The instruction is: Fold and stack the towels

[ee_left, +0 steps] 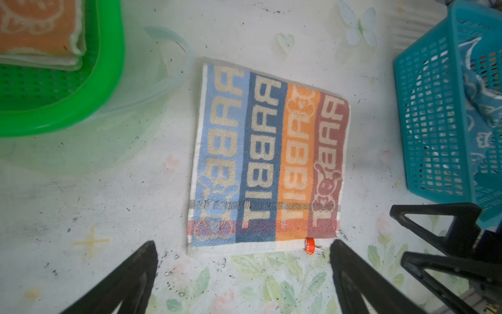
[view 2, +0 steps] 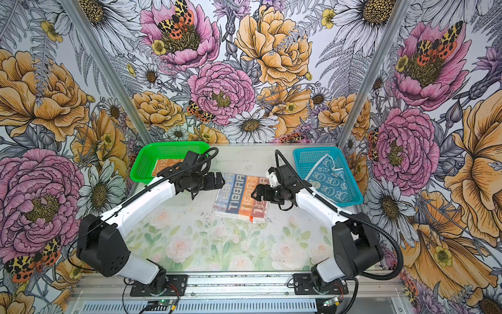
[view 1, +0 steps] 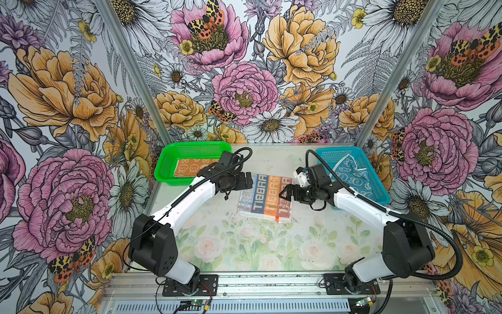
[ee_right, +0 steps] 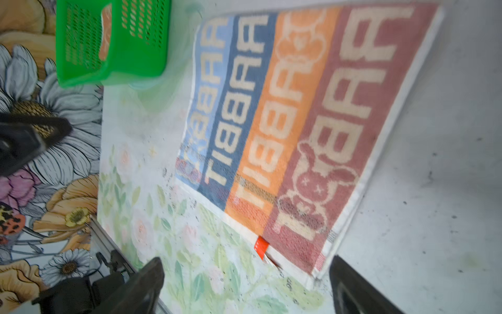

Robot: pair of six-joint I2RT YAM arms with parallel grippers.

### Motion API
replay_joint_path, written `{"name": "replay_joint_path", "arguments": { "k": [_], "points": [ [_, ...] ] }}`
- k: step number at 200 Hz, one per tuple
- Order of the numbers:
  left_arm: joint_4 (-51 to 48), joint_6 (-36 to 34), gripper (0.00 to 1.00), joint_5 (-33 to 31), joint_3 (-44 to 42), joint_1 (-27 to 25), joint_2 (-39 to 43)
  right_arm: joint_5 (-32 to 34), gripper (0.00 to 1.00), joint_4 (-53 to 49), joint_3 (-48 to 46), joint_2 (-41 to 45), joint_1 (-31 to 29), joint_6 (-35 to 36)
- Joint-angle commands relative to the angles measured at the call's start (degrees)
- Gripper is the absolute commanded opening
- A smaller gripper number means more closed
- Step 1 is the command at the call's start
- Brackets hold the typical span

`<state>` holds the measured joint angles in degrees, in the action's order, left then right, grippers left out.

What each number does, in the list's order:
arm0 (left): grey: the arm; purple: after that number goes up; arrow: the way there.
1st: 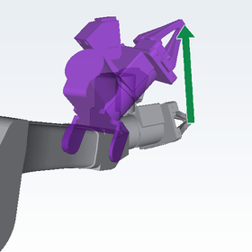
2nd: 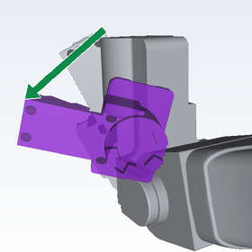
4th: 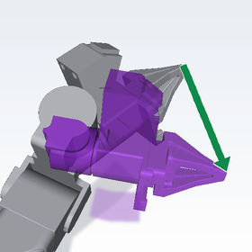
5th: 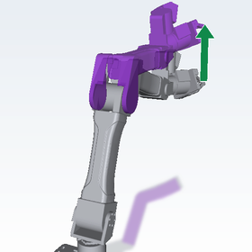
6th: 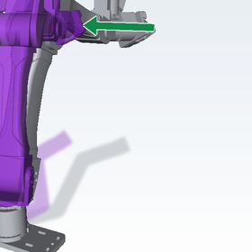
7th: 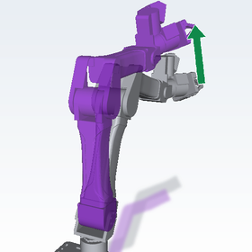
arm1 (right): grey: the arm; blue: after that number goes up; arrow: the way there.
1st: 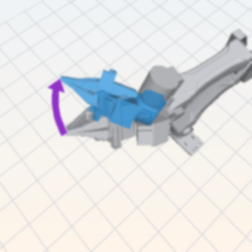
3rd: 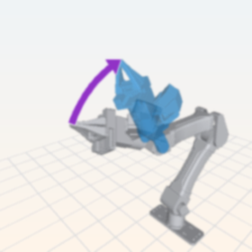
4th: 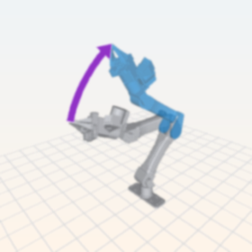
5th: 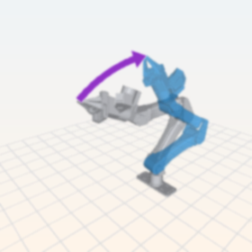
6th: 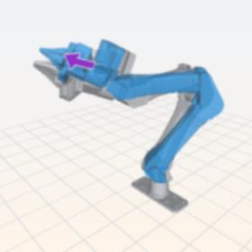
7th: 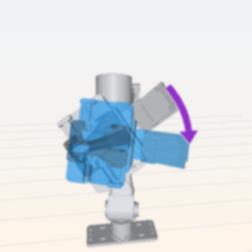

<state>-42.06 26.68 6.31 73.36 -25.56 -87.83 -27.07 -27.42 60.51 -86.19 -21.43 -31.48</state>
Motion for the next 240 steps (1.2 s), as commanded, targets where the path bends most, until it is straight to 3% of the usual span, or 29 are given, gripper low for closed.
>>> {"name": "replay_joint_path", "arguments": {
  "k": [1, 61, 121, 158, 240],
  "points": [
    [7.1, 4.4, 0.99, 8.2, 1.7, 1.0, -5.1, -2.5, 0.99, -0.2, 6.1, -5.5, 3.4, 0.3],
    [16.5, 9.8, 0.99, 14.0, 15.3, 3.5, -25.0, -6.7, 1.0, 0.6, 24.4, -25.6, 5.0, -0.3],
    [15.5, 8.0, 0.99, 13.0, 27.0, 4.6, -38.8, -8.3, 0.99, 1.4, 29.7, -36.8, 6.6, 0.7],
    [14.3, 5.5, 0.99, 10.9, 27.0, 4.4, -41.3, -8.0, 0.99, 1.2, 29.1, -38.9, 8.5, 2.9],
    [11.0, 1.0, 0.99, 5.1, 22.6, 4.3, -38.1, -7.7, 1.0, -0.6, 30.7, -41.8, 12.3, 6.9]
  ]
}}
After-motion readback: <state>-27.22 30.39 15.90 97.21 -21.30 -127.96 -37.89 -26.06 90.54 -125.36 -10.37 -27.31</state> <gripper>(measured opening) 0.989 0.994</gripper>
